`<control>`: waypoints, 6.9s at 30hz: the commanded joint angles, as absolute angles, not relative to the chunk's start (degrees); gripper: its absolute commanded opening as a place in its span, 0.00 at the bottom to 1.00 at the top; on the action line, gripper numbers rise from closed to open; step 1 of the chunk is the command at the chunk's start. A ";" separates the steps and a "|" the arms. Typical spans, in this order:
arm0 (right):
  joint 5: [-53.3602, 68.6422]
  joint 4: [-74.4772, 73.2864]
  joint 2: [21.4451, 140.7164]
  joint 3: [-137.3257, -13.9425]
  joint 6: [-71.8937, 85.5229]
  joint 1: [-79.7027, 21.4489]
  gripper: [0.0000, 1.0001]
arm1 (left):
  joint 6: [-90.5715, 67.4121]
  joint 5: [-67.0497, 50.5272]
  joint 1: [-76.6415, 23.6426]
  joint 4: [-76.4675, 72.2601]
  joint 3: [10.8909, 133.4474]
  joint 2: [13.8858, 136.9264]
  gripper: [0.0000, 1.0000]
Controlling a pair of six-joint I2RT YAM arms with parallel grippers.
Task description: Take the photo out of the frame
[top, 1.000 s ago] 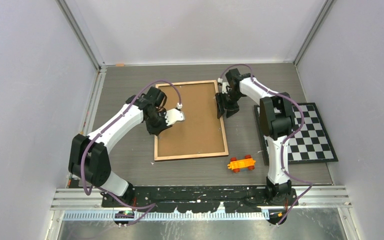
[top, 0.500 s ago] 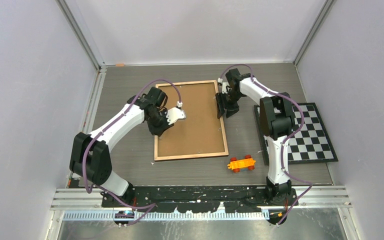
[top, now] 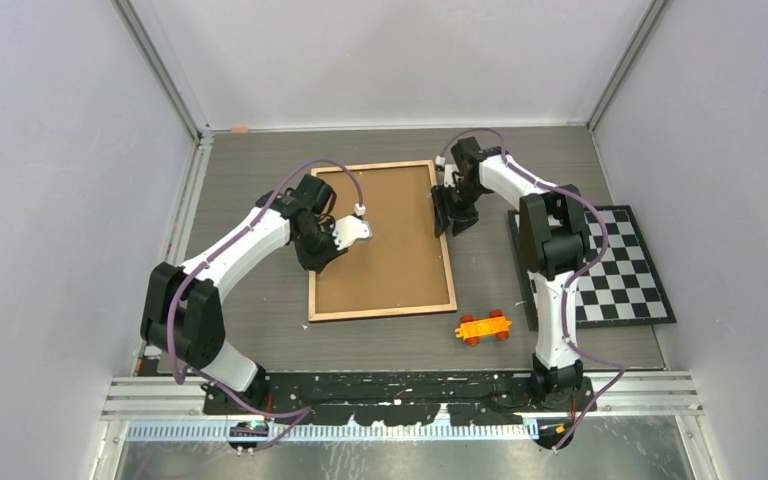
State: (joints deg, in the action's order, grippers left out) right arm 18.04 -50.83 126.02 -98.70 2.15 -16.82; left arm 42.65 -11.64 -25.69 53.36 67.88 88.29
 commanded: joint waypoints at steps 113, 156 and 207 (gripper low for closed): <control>17.39 -44.14 125.04 -97.73 8.86 -17.61 0.54 | -19.57 8.26 -20.37 21.94 59.05 80.06 0.00; 17.93 -45.20 127.50 -98.64 6.85 -17.67 0.53 | -19.60 -2.46 -22.15 15.33 53.60 83.86 0.00; 19.42 -45.14 127.00 -97.99 5.88 -17.70 0.53 | -12.76 9.14 -21.80 14.20 52.44 81.00 0.00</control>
State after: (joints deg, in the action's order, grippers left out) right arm 17.58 -45.30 125.78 -98.02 6.17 -17.19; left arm -11.84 6.76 -22.00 16.05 52.56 79.83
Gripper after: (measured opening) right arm 0.531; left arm 0.204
